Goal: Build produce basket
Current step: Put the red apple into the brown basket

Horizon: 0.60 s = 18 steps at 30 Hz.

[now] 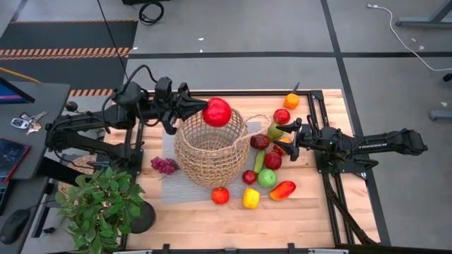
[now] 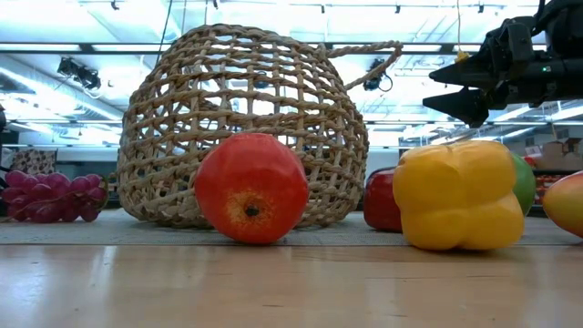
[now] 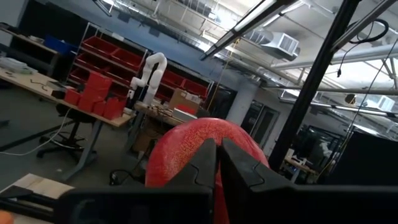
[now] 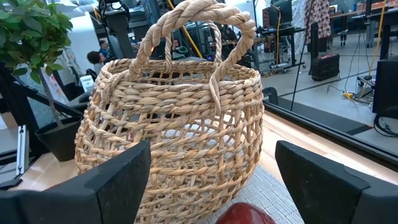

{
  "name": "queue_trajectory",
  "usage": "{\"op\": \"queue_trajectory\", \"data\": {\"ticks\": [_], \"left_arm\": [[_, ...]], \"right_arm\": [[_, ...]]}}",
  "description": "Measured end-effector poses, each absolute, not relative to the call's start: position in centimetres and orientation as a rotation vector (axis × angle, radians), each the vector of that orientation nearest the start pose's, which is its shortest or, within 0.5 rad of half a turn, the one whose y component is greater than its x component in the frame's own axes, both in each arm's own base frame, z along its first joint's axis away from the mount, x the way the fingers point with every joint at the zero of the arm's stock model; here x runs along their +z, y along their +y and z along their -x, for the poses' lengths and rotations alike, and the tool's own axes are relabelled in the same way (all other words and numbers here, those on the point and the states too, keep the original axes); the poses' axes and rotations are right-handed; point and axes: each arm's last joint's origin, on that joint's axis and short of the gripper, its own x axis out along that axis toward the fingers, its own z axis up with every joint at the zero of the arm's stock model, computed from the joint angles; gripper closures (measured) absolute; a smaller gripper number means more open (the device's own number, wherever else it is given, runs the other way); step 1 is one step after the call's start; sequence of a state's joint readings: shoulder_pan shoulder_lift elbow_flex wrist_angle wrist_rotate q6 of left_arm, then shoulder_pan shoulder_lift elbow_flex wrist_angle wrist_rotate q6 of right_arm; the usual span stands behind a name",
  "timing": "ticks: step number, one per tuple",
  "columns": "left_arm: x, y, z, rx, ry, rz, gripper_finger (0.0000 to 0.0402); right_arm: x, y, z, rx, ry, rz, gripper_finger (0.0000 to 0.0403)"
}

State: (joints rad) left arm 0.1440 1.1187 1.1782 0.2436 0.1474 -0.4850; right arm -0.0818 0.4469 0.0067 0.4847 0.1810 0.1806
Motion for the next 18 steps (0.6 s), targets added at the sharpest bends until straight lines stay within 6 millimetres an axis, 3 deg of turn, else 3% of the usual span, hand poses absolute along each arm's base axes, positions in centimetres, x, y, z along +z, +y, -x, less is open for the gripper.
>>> {"op": "queue_trajectory", "data": {"ticks": [12, 18], "left_arm": [[44.39, 2.68, -23.57, -0.165, -0.271, 0.305, 0.0388], [43.69, 2.67, -23.75, -0.131, -0.216, 0.010, 0.0387]], "right_arm": [[17.19, -1.54, -12.44, -0.258, -0.069, -0.182, 0.0055], [17.18, -1.54, -12.44, -0.258, -0.068, -0.182, 0.0055]]}}
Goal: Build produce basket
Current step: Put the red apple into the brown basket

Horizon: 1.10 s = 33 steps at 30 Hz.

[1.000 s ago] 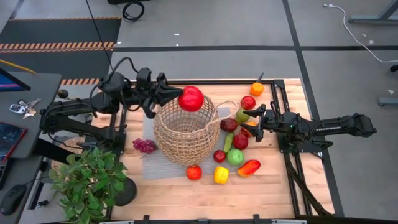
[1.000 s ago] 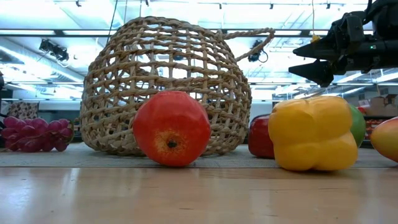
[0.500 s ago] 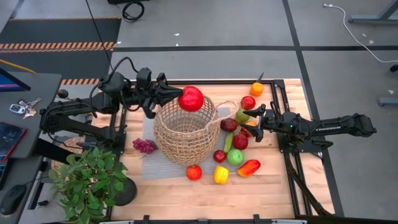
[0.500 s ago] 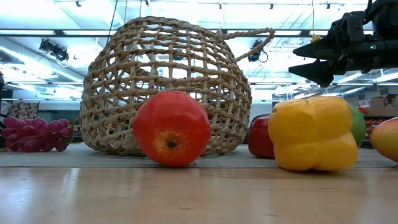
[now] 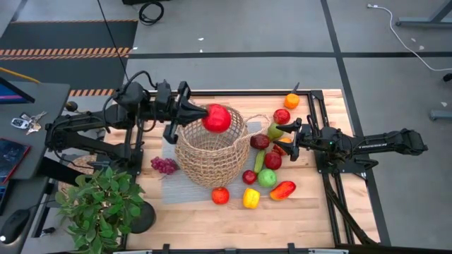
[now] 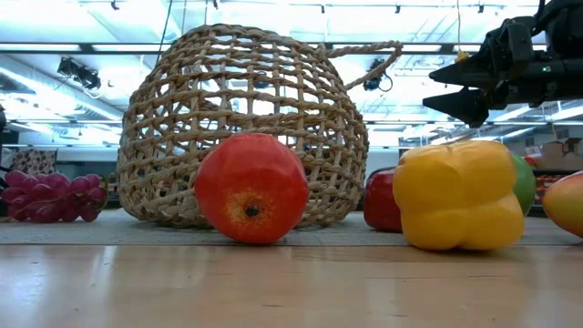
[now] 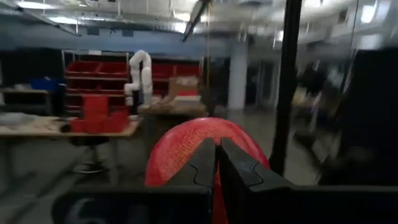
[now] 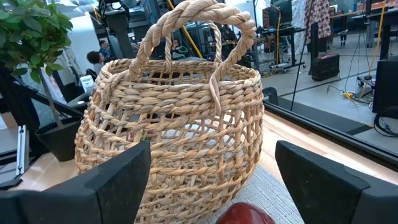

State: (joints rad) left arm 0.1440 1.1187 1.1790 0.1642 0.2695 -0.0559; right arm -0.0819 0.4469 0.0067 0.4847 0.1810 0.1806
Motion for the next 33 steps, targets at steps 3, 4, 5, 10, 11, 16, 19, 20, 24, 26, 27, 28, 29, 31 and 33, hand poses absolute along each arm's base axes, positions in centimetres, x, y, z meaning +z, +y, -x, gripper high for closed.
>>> {"op": "queue_trajectory", "data": {"ticks": [3, 4, 5, 10, 11, 16, 19, 20, 24, 26, 27, 28, 29, 31, 33], "left_arm": [[43.1, 2.7, -23.9, -0.120, -0.161, -0.138, 0.0387], [42.9, 2.7, -23.9, -0.125, -0.150, -0.192, 0.0387], [42.8, 2.6, -23.9, -0.134, -0.143, -0.234, 0.0387], [42.8, 2.3, -23.9, -0.227, -0.153, -0.275, 0.0390], [42.8, 2.2, -23.9, -0.255, -0.155, -0.271, 0.0390], [42.7, 1.8, -23.7, -0.400, -0.150, -0.212, 0.0390], [42.4, 1.7, -23.7, -0.441, -0.123, -0.198, 0.0391], [42.3, 1.7, -23.7, -0.443, -0.111, -0.193, 0.0391], [42.0, 1.7, -23.7, -0.445, -0.082, -0.183, 0.0391], [41.9, 1.7, -23.7, -0.446, -0.070, -0.179, 0.0391], [41.8, 1.7, -23.7, -0.450, -0.064, -0.186, 0.0392], [41.7, 1.7, -23.7, -0.456, -0.058, -0.200, 0.0392], [41.6, 1.7, -23.7, -0.459, -0.051, -0.218, 0.0392], [41.3, 1.7, -23.7, -0.462, -0.033, -0.253, 0.0392], [41.0, 1.7, -23.7, -0.464, -0.021, -0.298, 0.0392]], "right_arm": [[17.2, -1.5, -12.4, -0.258, -0.068, -0.182, 0.0055], [17.2, -1.5, -12.4, -0.258, -0.068, -0.182, 0.0055], [17.2, -1.5, -12.4, -0.258, -0.069, -0.182, 0.0055], [17.2, -1.5, -12.4, -0.258, -0.068, -0.182, 0.0055], [17.2, -1.5, -12.4, -0.258, -0.069, -0.182, 0.0055], [17.2, -1.5, -12.4, -0.259, -0.069, -0.182, 0.0055], [17.2, -1.5, -12.4, -0.258, -0.069, -0.182, 0.0055], [17.2, -1.5, -12.4, -0.258, -0.069, -0.182, 0.0055], [17.2, -1.5, -12.4, -0.258, -0.069, -0.182, 0.0055], [17.2, -1.5, -12.4, -0.258, -0.069, -0.182, 0.0055], [17.2, -1.5, -12.4, -0.258, -0.068, -0.182, 0.0055], [17.2, -1.5, -12.4, -0.258, -0.069, -0.182, 0.0055], [17.2, -1.5, -12.4, -0.258, -0.068, -0.182, 0.0055], [17.2, -1.5, -12.4, -0.259, -0.069, -0.182, 0.0055], [17.2, -1.5, -12.4, -0.258, -0.068, -0.182, 0.0055]]}}
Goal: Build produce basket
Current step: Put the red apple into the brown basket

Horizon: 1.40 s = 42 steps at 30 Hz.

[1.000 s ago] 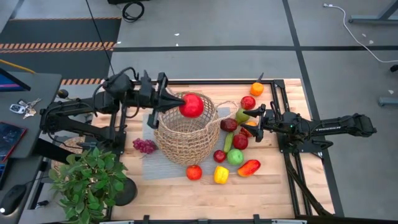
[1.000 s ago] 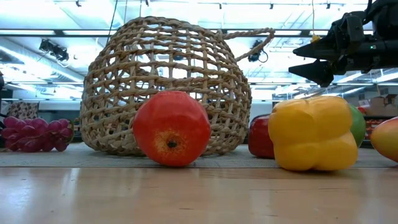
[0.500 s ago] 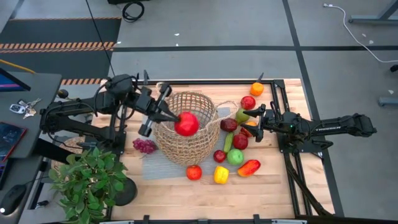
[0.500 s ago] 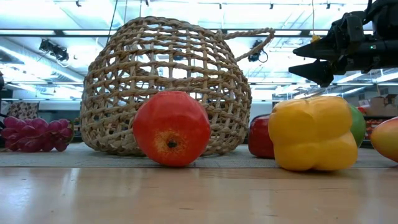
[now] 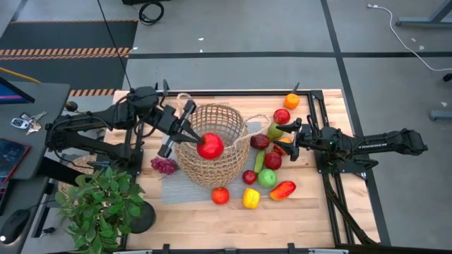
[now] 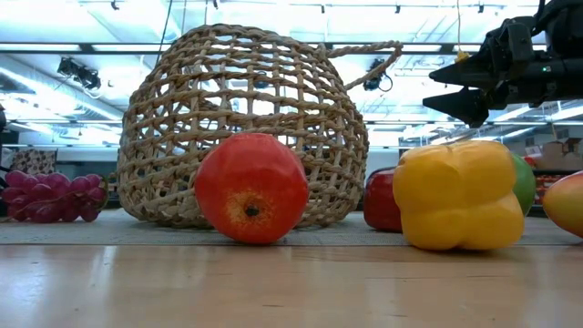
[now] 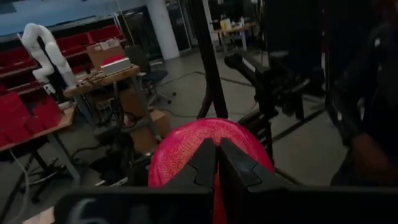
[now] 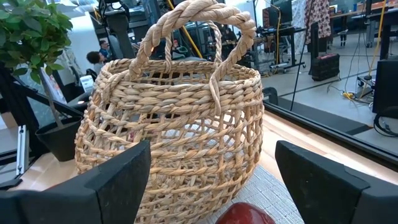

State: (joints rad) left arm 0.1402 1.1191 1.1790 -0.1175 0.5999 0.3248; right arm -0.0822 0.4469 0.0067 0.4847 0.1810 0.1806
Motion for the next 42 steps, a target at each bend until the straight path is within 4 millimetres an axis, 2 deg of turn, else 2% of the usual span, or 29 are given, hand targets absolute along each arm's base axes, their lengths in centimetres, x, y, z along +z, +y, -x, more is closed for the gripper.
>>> {"op": "queue_trajectory", "data": {"ticks": [3, 10, 15, 22, 39, 42], "left_arm": [[40.7, 1.6, -23.7, -0.474, -0.005, -0.362, 0.0391], [40.6, 0.7, -23.7, -0.557, -0.017, -0.365, 0.0388], [40.6, -0.4, -23.5, -0.710, -0.028, -0.294, 0.0391], [40.5, -1.8, -23.3, -0.817, -0.004, -0.231, 0.0390], [40.4, -2.4, -23.2, -0.843, -0.004, -0.230, 0.0389], [40.4, -2.3, -23.3, -0.803, -0.006, -0.258, 0.0389]], "right_arm": [[17.2, -1.5, -12.4, -0.258, -0.069, -0.182, 0.0055], [17.2, -1.5, -12.4, -0.259, -0.069, -0.182, 0.0055], [17.2, -1.5, -12.4, -0.258, -0.069, -0.182, 0.0055], [17.2, -1.5, -12.4, -0.258, -0.068, -0.182, 0.0055], [17.2, -1.5, -12.4, -0.258, -0.068, -0.182, 0.0055], [17.2, -1.5, -12.4, -0.258, -0.069, -0.182, 0.0055]]}}
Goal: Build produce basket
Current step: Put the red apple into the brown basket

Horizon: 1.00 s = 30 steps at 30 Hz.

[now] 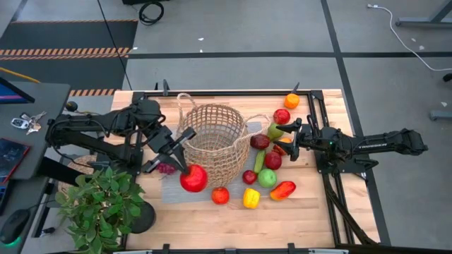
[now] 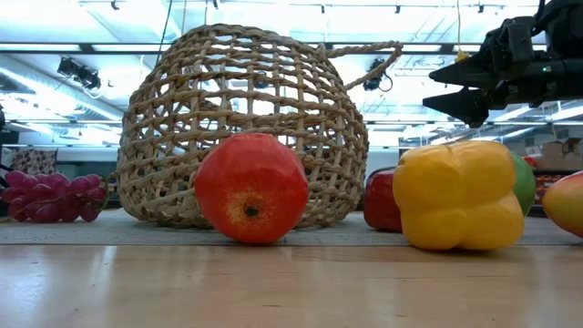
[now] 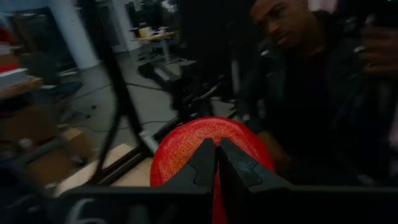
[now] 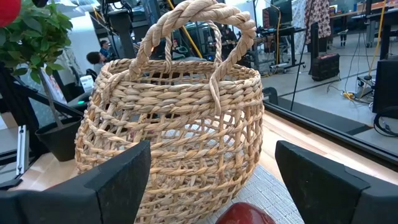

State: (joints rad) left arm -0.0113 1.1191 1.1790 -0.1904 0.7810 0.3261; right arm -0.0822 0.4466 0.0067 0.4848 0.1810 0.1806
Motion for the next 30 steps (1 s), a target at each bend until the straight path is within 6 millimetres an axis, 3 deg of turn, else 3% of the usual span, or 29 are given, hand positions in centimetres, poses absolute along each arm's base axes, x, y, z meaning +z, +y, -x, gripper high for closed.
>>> {"op": "queue_trajectory", "data": {"ticks": [7, 15, 20, 30], "left_arm": [[39.5, -1.4, -24.7, -0.434, 0.098, -0.335, 0.0389], [37.6, 0.0, -27.4, 0.028, 0.244, -0.193, 0.0388], [36.7, 0.7, -28.4, 0.121, 0.279, -0.110, 0.0388], [36.7, 2.7, -28.3, 0.239, 0.256, 0.141, 0.0388]], "right_arm": [[17.2, -1.5, -12.4, -0.258, -0.069, -0.182, 0.0055], [17.2, -1.5, -12.4, -0.258, -0.074, -0.182, 0.0055], [17.3, -1.5, -12.4, -0.257, -0.084, -0.182, 0.0055], [17.3, -1.5, -12.4, -0.257, -0.084, -0.183, 0.0055]]}}
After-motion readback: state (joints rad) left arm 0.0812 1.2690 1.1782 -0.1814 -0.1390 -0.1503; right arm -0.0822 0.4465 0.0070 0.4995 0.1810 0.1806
